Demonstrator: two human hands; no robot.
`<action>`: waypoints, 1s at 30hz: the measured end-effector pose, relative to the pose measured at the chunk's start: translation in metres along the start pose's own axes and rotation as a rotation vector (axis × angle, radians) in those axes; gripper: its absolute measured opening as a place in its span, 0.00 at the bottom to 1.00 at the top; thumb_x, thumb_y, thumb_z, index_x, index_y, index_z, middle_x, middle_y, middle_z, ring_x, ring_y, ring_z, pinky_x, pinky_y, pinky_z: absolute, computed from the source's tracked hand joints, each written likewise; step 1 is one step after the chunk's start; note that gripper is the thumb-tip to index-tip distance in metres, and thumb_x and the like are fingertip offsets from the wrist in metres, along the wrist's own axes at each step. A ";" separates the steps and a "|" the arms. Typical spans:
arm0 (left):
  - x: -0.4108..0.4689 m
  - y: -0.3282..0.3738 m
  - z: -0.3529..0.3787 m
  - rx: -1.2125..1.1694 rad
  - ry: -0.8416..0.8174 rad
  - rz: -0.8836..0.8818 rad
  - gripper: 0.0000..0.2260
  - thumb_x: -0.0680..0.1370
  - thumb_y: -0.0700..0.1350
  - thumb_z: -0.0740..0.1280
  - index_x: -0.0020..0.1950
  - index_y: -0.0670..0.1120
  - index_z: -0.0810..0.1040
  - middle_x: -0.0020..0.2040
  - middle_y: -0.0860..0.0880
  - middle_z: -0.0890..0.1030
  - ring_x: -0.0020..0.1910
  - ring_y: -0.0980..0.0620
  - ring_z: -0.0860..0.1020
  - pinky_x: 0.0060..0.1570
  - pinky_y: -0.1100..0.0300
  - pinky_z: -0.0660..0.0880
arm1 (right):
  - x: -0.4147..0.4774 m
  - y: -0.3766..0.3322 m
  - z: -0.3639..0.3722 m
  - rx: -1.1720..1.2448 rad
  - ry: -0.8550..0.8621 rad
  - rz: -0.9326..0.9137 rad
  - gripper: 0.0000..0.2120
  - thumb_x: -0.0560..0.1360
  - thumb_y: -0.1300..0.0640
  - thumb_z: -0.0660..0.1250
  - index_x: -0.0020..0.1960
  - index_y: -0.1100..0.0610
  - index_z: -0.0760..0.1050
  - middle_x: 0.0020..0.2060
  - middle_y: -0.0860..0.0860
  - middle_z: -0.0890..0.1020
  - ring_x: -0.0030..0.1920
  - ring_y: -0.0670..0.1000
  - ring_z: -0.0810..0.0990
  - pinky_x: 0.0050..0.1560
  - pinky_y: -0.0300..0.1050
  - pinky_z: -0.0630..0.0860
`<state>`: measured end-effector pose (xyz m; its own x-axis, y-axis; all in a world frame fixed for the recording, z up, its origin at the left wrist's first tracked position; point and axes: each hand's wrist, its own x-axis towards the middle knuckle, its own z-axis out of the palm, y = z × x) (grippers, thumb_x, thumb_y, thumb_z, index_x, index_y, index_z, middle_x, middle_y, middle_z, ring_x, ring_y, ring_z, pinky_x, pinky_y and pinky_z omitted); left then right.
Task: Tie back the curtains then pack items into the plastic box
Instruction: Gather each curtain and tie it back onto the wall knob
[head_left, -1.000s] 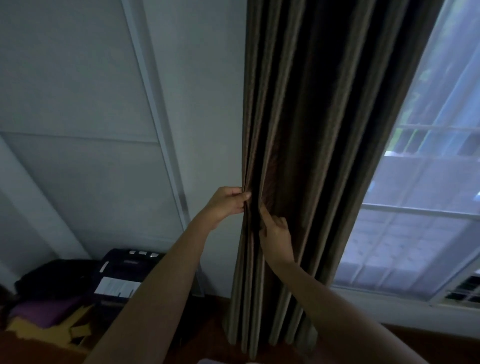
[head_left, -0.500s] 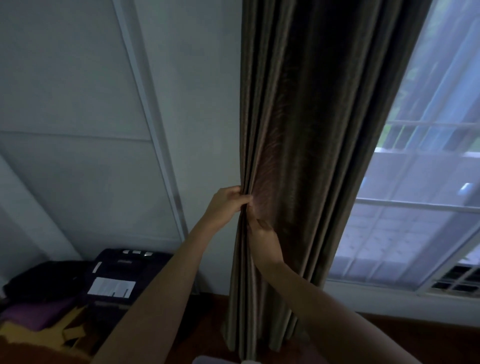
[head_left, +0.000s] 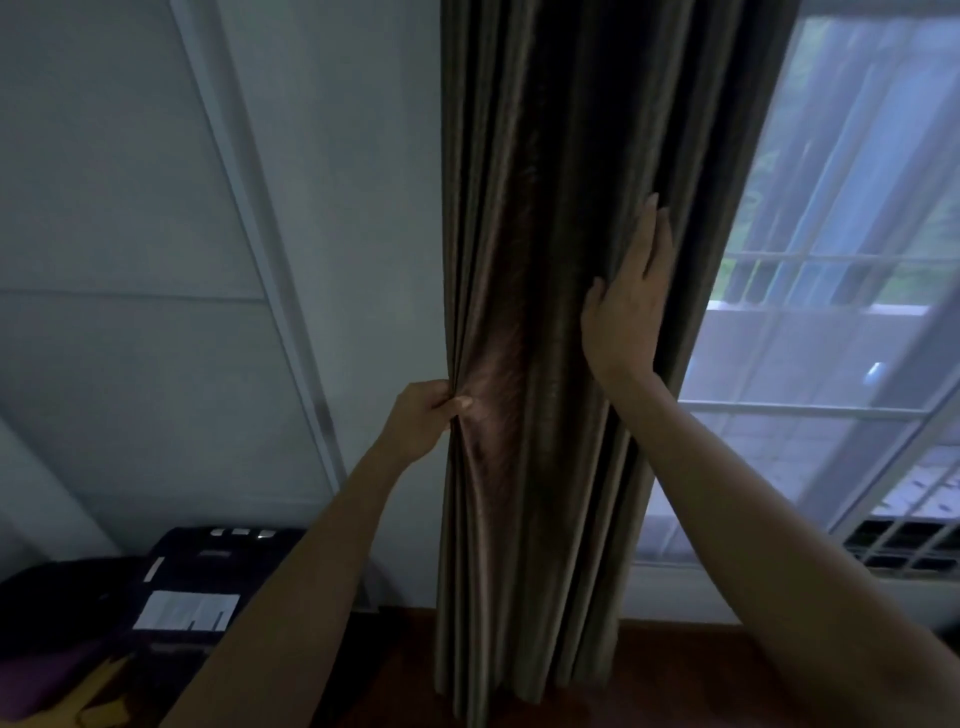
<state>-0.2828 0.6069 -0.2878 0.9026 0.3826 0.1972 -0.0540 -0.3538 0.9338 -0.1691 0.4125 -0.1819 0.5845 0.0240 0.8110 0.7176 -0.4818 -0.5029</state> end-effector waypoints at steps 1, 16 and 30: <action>0.000 0.001 0.000 -0.009 -0.002 -0.013 0.16 0.72 0.51 0.70 0.47 0.38 0.82 0.49 0.34 0.82 0.46 0.45 0.80 0.55 0.35 0.75 | -0.001 0.007 0.002 0.017 -0.052 0.018 0.39 0.75 0.70 0.59 0.80 0.56 0.45 0.77 0.56 0.57 0.66 0.54 0.69 0.56 0.28 0.66; 0.006 0.006 0.006 -0.045 -0.012 -0.114 0.11 0.79 0.41 0.66 0.52 0.32 0.79 0.47 0.39 0.81 0.47 0.48 0.79 0.53 0.54 0.78 | -0.134 0.028 0.048 0.058 -0.382 -0.105 0.40 0.76 0.67 0.63 0.79 0.47 0.47 0.63 0.58 0.78 0.52 0.57 0.82 0.50 0.50 0.81; 0.003 0.000 0.010 -0.129 -0.050 -0.171 0.13 0.80 0.45 0.64 0.54 0.35 0.79 0.53 0.37 0.82 0.50 0.50 0.79 0.58 0.55 0.75 | -0.195 0.031 0.075 0.031 -0.502 -0.160 0.35 0.67 0.75 0.69 0.73 0.62 0.67 0.58 0.60 0.81 0.48 0.57 0.84 0.45 0.48 0.82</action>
<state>-0.2758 0.5992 -0.2902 0.9233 0.3835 0.0209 0.0501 -0.1742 0.9834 -0.2325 0.4589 -0.3777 0.5706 0.5155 0.6393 0.8192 -0.4121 -0.3988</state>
